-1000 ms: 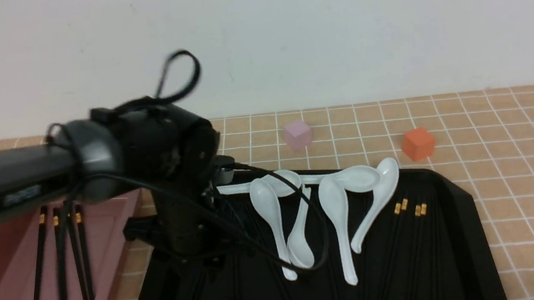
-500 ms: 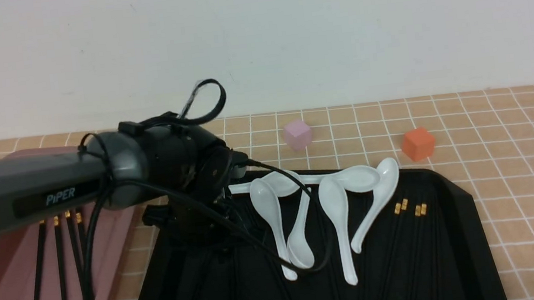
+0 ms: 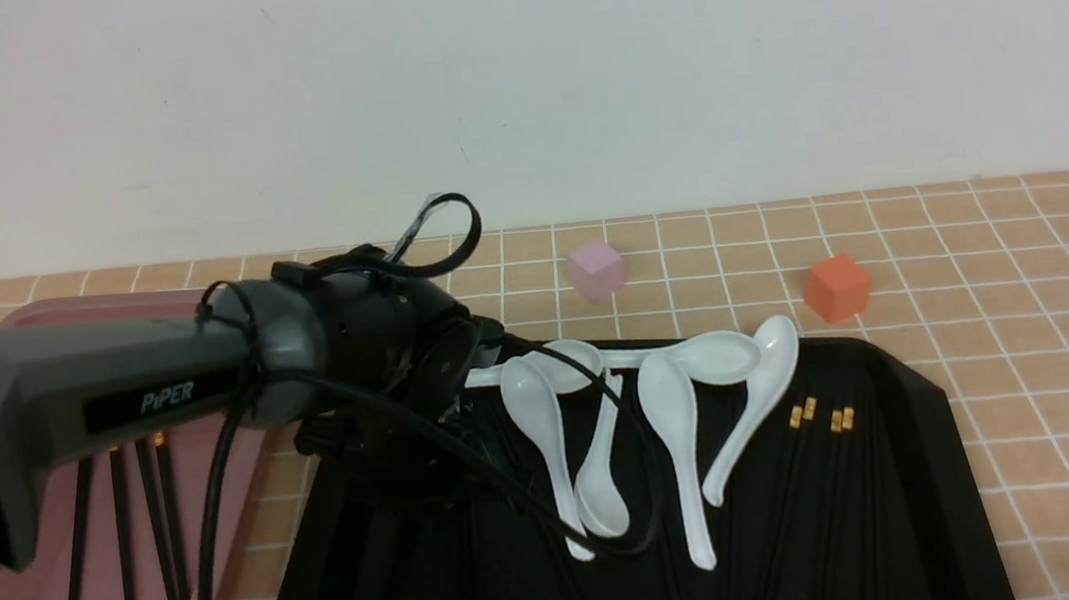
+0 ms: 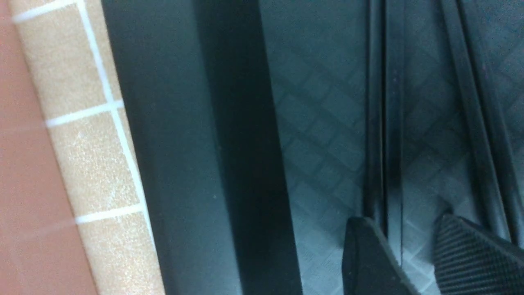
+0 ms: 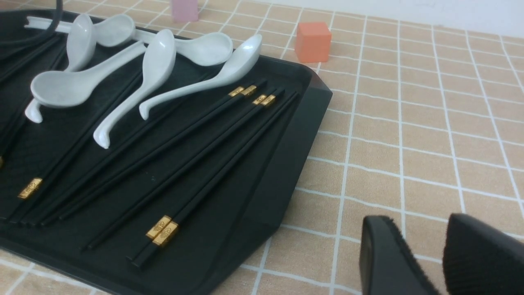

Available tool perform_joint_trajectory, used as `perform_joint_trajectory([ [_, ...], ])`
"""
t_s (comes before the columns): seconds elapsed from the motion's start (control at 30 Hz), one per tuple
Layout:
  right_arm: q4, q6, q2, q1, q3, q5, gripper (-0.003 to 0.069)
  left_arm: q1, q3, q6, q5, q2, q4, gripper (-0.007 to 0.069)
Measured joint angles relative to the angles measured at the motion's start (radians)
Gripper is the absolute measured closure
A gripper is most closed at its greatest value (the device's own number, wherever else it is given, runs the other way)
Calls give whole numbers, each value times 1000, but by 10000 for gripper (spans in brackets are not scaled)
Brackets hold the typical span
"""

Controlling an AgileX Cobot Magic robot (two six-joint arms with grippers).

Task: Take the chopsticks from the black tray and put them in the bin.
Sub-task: Use the left arm to grab a pair of chopsticks

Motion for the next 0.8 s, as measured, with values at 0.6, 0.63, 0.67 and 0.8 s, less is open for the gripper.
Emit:
perform_joint_trajectory([
  [0.6,0,0,0,0,0,0,419,-6,-27,-80,52,28,-27,548],
  [0.63,0,0,0,0,0,0,419,-6,-27,-80,54,24,-29,548],
  [0.67,0,0,0,0,0,0,419,-6,-27,-80,56,21,-29,548],
  [0.8,0,0,0,0,0,0,419,-5,-18,-80,69,5,-30,558],
])
